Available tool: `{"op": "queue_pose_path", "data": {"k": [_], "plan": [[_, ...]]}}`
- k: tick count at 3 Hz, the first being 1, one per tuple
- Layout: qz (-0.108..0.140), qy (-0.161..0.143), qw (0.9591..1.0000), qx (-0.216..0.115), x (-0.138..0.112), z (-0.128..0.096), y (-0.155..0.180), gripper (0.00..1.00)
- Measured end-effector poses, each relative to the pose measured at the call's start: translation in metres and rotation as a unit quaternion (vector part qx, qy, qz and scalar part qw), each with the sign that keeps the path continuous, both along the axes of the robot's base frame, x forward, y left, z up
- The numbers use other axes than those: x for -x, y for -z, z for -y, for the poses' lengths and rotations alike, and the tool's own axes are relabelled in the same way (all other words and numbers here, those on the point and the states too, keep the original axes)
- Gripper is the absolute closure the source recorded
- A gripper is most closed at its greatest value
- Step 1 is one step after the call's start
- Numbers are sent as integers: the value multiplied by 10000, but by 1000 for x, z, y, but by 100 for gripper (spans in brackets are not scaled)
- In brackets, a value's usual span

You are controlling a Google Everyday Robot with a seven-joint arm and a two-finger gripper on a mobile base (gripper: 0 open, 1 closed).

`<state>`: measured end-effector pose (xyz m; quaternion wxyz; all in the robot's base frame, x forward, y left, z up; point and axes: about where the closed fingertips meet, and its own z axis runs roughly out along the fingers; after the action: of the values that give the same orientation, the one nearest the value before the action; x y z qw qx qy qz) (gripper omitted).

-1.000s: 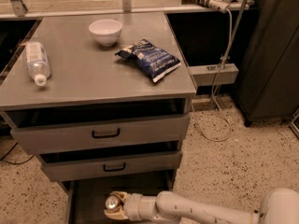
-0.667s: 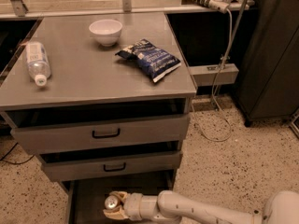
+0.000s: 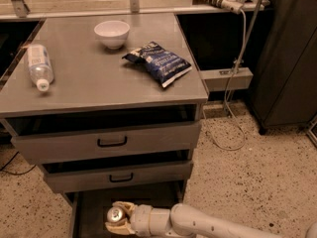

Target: Pick orange can from bottom drawer and place on counter

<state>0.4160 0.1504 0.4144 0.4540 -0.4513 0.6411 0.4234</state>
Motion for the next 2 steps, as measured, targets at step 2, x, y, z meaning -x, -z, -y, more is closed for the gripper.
{"op": "queue_pose_path", "data": {"k": [2], "plan": [[227, -52, 9997, -20, -2, -11, -62, 100]]}}
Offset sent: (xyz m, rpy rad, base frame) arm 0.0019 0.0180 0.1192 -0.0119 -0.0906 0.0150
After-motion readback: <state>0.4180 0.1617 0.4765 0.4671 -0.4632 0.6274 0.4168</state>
